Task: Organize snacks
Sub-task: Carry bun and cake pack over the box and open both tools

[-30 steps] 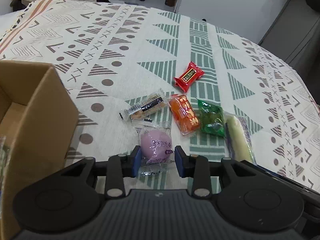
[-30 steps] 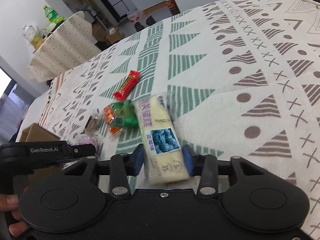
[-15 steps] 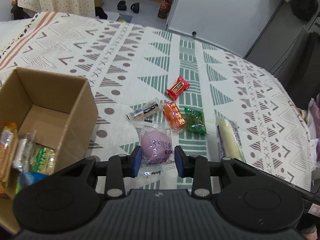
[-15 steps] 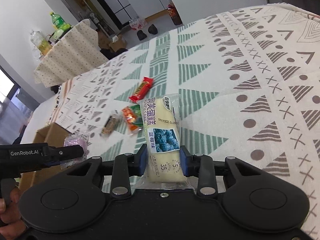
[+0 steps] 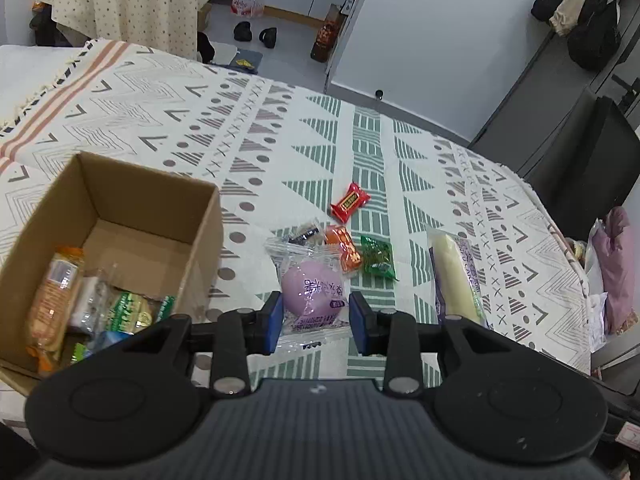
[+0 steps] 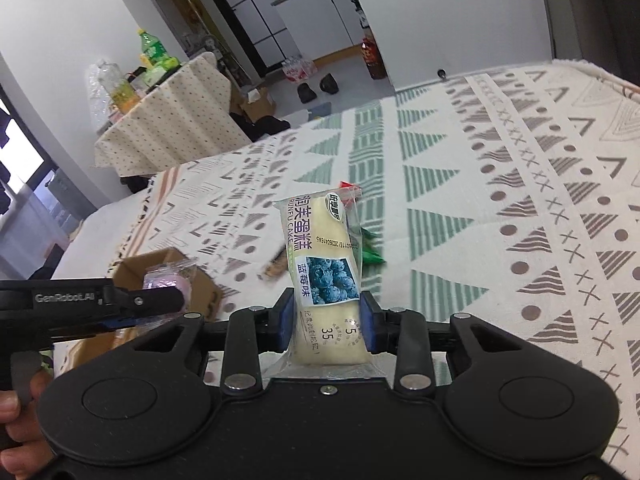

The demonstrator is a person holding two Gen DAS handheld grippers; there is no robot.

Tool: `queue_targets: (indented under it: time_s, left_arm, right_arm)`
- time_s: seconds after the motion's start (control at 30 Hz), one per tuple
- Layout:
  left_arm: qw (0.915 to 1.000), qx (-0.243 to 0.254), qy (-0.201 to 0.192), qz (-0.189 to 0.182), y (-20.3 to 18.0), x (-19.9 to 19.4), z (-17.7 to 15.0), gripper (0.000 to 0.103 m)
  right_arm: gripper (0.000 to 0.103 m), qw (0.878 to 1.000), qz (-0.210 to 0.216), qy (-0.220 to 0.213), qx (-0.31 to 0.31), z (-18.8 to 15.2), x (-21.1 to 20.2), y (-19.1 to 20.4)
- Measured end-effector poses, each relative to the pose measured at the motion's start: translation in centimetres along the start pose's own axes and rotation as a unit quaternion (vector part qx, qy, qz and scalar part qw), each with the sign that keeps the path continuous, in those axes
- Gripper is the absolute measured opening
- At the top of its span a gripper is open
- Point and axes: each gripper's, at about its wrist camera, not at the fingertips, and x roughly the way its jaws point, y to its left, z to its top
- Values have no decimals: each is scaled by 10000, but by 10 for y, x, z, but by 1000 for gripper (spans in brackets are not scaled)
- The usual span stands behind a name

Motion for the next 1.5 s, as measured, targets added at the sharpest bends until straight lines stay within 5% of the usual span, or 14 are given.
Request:
queue_targets:
  time_s: [0.93, 1.5]
  left_arm:
    - [9956, -650, -610, 298, 88, -81, 18, 34]
    - [9883, -1254, -654, 579, 145, -87, 20, 34]
  right_arm:
    - [32, 9930, 700, -91, -942, 16, 0, 128]
    - [32, 9820, 1133, 281, -1482, 16, 35, 190]
